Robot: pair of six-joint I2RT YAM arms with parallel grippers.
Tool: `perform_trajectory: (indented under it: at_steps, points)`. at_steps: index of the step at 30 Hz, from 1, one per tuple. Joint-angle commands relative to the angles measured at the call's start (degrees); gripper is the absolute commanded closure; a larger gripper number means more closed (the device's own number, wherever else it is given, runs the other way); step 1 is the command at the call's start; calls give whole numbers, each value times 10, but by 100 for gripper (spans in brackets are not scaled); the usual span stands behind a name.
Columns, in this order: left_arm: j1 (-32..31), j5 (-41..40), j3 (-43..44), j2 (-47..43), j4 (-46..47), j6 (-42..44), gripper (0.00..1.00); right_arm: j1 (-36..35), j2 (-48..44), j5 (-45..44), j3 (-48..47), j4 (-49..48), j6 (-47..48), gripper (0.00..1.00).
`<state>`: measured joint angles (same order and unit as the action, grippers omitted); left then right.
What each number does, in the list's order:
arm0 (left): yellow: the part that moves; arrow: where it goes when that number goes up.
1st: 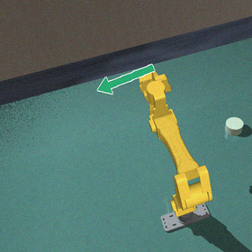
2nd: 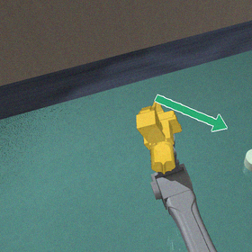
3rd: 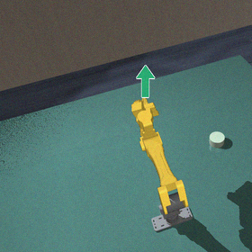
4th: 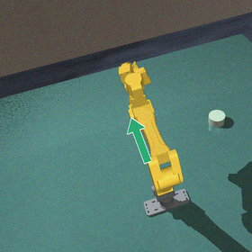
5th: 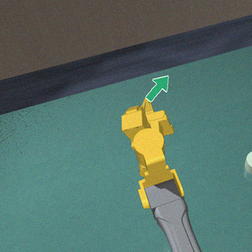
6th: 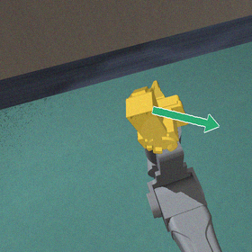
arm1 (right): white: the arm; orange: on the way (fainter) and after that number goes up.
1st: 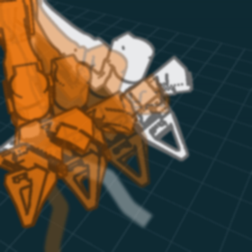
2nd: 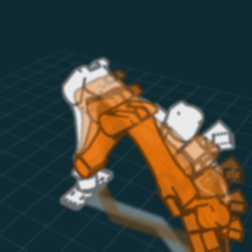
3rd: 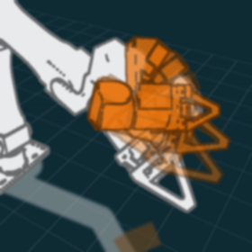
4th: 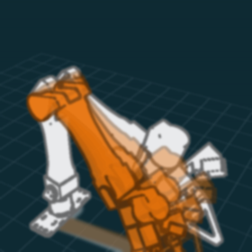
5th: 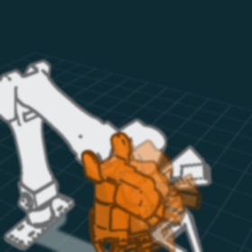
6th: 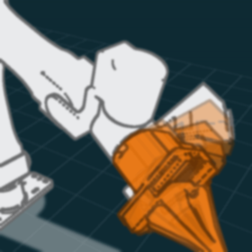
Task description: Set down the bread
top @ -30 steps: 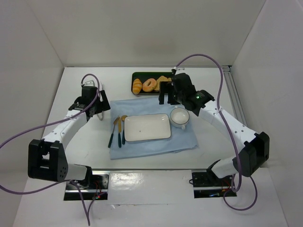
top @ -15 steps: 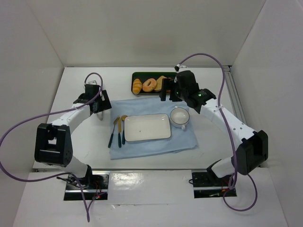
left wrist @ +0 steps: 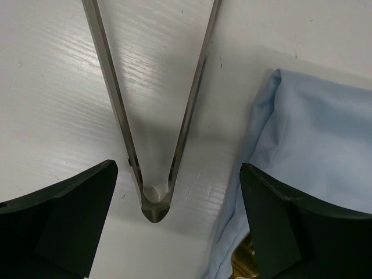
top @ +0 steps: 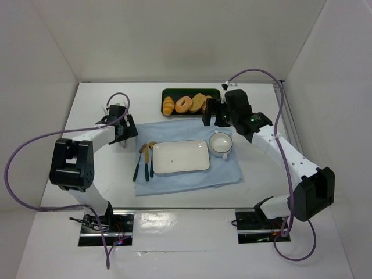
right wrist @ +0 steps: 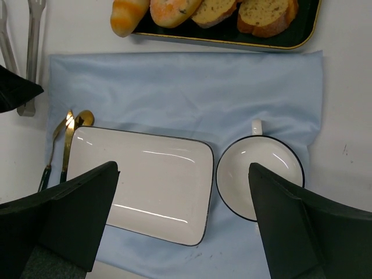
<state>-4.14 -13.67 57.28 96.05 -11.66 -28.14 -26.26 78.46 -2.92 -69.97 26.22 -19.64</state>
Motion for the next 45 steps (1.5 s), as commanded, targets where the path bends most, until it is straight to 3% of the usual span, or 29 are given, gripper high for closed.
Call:
perform_trajectory:
  at_steps: [1, 21, 26, 31, 35, 45]
  points:
    - [4, -7, 9, 17, 17, -15, 0, 10, -25, 5, 9, -20, 10, 0]
    - [55, 34, 145, 158, -13, 2, 2, 16, -46, 5, 25, 2, 15, 0]
    - [55, 71, 164, 192, -23, 14, 13, 16, -46, -1, 19, 2, 5, 0]
    - [60, 90, 170, 197, -42, 26, 32, 21, -52, -6, 8, 8, 5, 0]
    - [60, 97, 156, 164, -47, 26, 32, 21, -57, -6, 8, 8, 0, 0]
    - [32, 154, 143, -58, -87, 26, 29, 26, -62, 26, 36, -4, -19, 0]
